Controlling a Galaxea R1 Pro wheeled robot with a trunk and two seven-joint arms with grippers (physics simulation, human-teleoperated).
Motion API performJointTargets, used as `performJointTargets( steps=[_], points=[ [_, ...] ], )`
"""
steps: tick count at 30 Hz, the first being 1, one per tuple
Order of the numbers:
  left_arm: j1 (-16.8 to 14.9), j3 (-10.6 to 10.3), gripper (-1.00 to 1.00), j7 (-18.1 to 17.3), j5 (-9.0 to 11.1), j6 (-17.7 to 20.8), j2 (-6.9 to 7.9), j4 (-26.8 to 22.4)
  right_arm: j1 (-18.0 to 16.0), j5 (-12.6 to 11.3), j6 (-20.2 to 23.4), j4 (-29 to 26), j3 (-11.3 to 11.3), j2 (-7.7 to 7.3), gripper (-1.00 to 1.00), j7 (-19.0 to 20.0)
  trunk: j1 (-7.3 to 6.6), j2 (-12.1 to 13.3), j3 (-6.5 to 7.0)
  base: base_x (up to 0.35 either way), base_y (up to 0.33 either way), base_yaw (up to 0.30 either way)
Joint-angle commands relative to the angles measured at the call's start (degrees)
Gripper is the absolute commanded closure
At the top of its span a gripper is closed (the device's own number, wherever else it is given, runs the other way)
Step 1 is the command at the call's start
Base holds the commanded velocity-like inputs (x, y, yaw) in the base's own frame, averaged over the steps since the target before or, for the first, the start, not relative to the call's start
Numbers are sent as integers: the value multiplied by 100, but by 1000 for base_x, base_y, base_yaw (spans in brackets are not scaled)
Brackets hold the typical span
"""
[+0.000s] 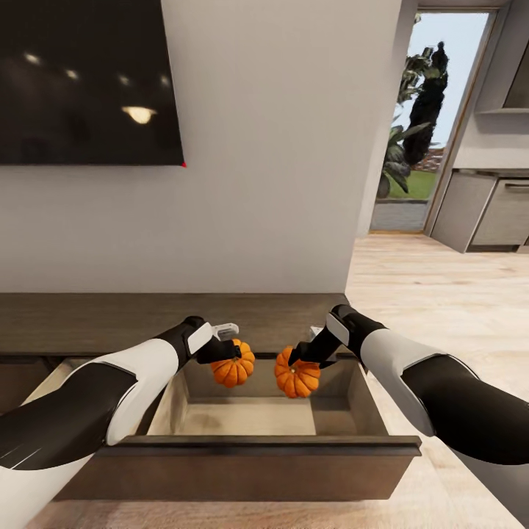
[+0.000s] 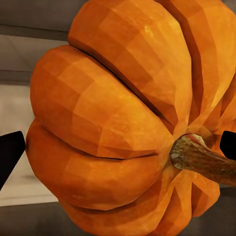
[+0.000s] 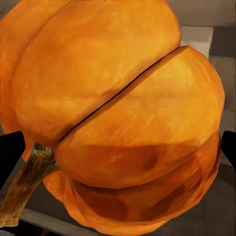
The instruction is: Place each of the two pumpkins and all three candles from the living room inside a cabinet in the living room (use any cabinet), then make sure every cabinet is closed, and position the cauldron so it is next to a table in the living room.
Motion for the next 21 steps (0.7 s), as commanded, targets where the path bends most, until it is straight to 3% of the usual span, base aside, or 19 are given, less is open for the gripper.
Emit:
performJointTargets(
  steps=[1, 21],
  points=[
    [-4, -21, 100, 38, 60, 18, -1, -1, 30, -11, 14, -7, 48, -1, 100, 41, -2, -3, -5, 0, 0, 0],
    [-4, -21, 100, 38, 55, 18, -7, -1, 128, -27, -209, -13, 48, -1, 100, -191, -2, -3, -87, 0, 0, 0]
  ],
)
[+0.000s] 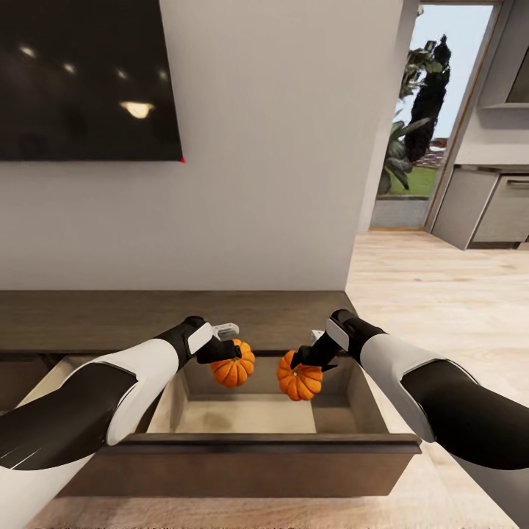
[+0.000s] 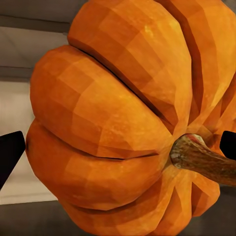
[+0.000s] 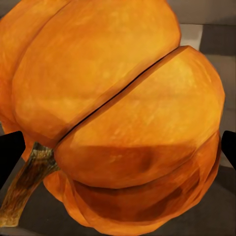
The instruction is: Place each of the two pumpkins and all three candles from the living room inside a cabinet in the living room (use any cabinet), then make sure every cabinet is closed, and position the cauldron so it is next to a table in the living room.
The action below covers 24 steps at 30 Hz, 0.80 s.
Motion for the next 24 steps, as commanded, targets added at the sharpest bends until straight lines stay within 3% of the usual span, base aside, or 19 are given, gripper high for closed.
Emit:
performJointTargets(
  steps=[1, 10, 15, 24],
  points=[
    [-4, -23, 100, 37, 60, 18, -3, -2, -4, -20, 14, -2, 47, -1, 100, 45, -2, -3, -15, 0, 0, 0],
    [16, -23, 100, 37, 59, -12, -33, 18, -4, -27, -6, -2, 47, -1, 100, 45, -2, -3, -97, 0, 0, 0],
    [186, -23, 100, 37, 52, -266, -59, 63, -4, -1, -279, -2, 50, 2, 100, 42, -2, -3, -143, 0, 0, 0],
    [309, -31, 100, 37, 46, -558, -77, 87, 39, -6, -382, 12, 49, 64, 100, 36, -2, -3, -225, 0, 0, 0]
  ],
)
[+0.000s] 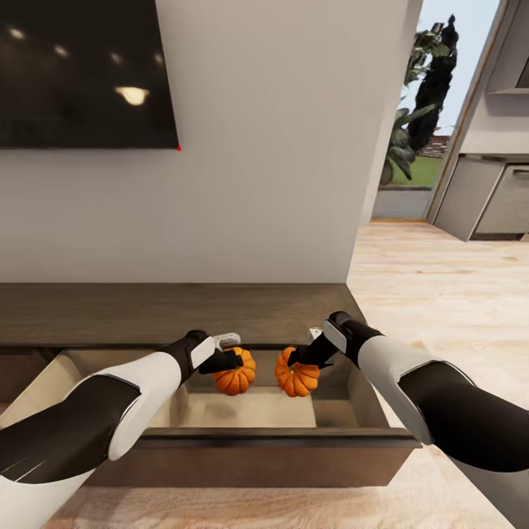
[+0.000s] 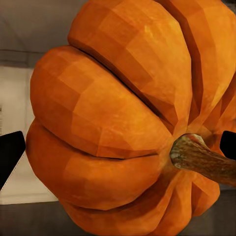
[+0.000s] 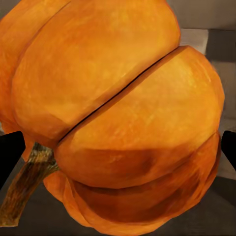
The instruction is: Place each of the two pumpkins and all three candles from the living room inside a cabinet in the living room (use any cabinet), then make sure every cabinet is closed, and position the cauldron so it is next to a table in the living room.
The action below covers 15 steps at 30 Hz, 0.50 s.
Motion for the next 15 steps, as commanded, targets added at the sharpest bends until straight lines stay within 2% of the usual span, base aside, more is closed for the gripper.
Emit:
performJointTargets(
  steps=[1, 4, 9, 15],
  points=[
    [10, -6, 100, 29, 68, -18, -2, 5, 80, -20, 12, 37, 41, -7, 100, 48, -2, -3, -14, 0, 0, 0],
    [27, -7, 100, 29, 39, -48, -1, 5, 205, -31, -73, 145, 40, -13, 100, 48, -2, -3, -42, 0, 0, 0],
    [31, -7, 100, 31, 19, -149, 0, 4, 253, -26, -597, 281, 40, -14, 100, 47, -2, -3, -87, 0, 0, 0],
    [40, -7, 100, 29, -4, -379, 0, 33, 259, -31, -784, 340, 40, -14, 100, 48, -2, -3, -142, 0, 0, 0]
  ],
)
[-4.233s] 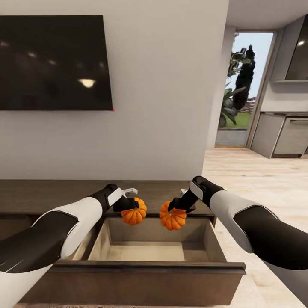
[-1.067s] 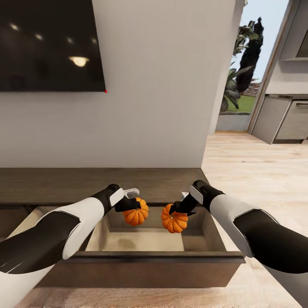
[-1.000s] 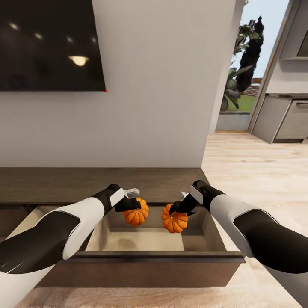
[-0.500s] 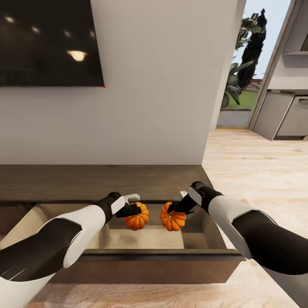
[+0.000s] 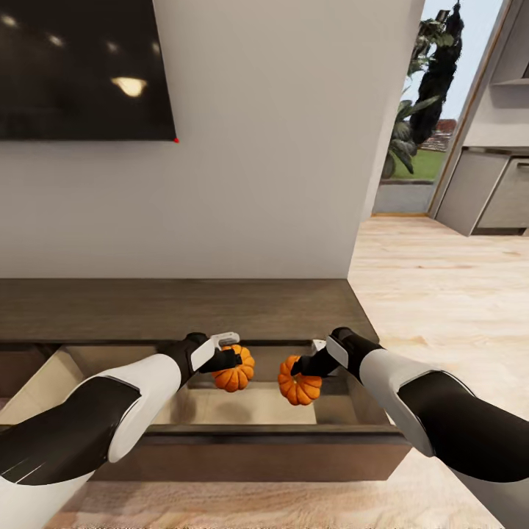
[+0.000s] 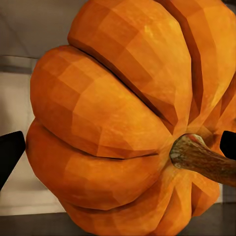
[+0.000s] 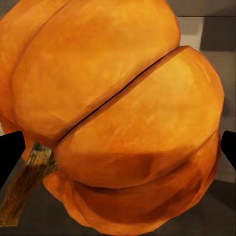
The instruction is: Place each of the two pumpkins and all three candles from the living room inside a cabinet in the living room (use any cabinet), then make sure every cabinet is closed, and position the cauldron so it is next to a table in the living room.
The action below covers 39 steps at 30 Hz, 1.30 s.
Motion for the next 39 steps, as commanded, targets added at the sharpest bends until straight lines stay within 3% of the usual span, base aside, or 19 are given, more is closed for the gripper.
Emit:
performJointTargets(
  steps=[1, 10, 37, 39],
  points=[
    [-7, -26, 100, 25, 62, 10, -3, 9, -6, -30, -62, 11, 43, 0, 100, 47, -2, -3, -15, 0, 0, 0],
    [41, -26, 100, 25, -160, 17, -3, 15, -6, -12, -256, 19, 43, 0, 100, 47, -2, -3, -97, 0, 0, 0],
    [274, -26, 100, 24, -176, -40, 9, -42, -6, -5, -531, 20, 51, 15, 100, 47, -2, -3, -345, 0, 0, 0],
    [275, -23, 100, 25, -174, -183, 13, -53, 38, -5, -535, 35, 52, 17, 100, 47, -2, -3, -363, 0, 0, 0]
  ],
)
